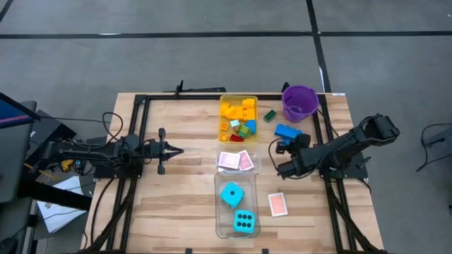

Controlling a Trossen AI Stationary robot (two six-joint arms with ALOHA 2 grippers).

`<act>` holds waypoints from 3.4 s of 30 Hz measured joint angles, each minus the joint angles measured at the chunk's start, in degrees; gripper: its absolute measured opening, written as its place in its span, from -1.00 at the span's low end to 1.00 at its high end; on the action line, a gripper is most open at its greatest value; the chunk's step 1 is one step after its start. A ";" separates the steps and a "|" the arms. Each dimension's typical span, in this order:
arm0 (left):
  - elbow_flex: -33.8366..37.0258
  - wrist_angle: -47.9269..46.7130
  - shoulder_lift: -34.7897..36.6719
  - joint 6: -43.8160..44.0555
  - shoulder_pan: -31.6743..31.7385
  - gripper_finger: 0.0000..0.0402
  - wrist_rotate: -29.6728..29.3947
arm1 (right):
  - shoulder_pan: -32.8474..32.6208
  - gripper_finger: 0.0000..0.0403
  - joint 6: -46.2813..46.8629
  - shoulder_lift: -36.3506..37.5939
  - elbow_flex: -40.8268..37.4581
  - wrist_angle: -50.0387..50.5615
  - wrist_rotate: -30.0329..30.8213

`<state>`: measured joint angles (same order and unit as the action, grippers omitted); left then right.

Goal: Pick & Place Toys
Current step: Put the blue game piece into the yellow bin

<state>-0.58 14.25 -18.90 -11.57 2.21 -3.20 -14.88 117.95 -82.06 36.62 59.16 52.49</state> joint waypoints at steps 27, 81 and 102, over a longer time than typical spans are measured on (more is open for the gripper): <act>0.00 -0.01 0.00 0.00 -0.01 -0.92 0.00 | 19.96 -1.00 -24.06 0.00 -6.35 -26.05 -1.23; 0.00 0.00 -0.01 0.01 0.00 -0.92 0.01 | -15.31 -1.00 0.06 -0.17 -3.69 -4.03 -2.17; 0.00 0.10 -0.02 0.01 -0.01 -0.92 0.00 | -2.28 0.42 -54.50 6.51 14.03 13.54 -18.91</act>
<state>-0.58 14.36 -18.92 -11.56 2.20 -3.20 -17.16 63.45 -75.55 50.65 72.69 33.59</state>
